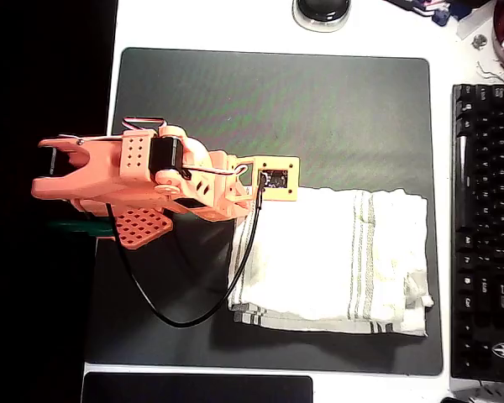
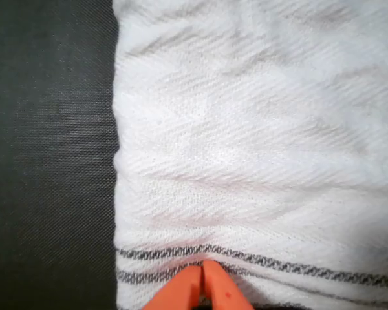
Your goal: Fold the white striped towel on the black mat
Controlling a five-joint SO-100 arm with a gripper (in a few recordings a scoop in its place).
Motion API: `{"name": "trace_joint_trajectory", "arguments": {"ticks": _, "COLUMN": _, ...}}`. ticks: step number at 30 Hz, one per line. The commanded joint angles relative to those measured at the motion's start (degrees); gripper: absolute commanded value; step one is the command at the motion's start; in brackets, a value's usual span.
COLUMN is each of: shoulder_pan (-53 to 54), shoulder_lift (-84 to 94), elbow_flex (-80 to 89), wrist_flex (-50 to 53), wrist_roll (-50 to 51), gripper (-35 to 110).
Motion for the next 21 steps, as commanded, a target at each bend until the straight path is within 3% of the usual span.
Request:
{"name": "trace_joint_trajectory", "arguments": {"ticks": 1, "shoulder_pan": 0.44, "shoulder_lift": 1.32, "elbow_flex": 1.23, "wrist_flex": 0.53, "wrist_roll": 0.26, "gripper": 0}}
{"name": "trace_joint_trajectory", "arguments": {"ticks": 21, "shoulder_pan": 0.26, "shoulder_lift": 1.32, "elbow_flex": 1.23, "wrist_flex": 0.62, "wrist_roll": -0.53, "gripper": 0}}
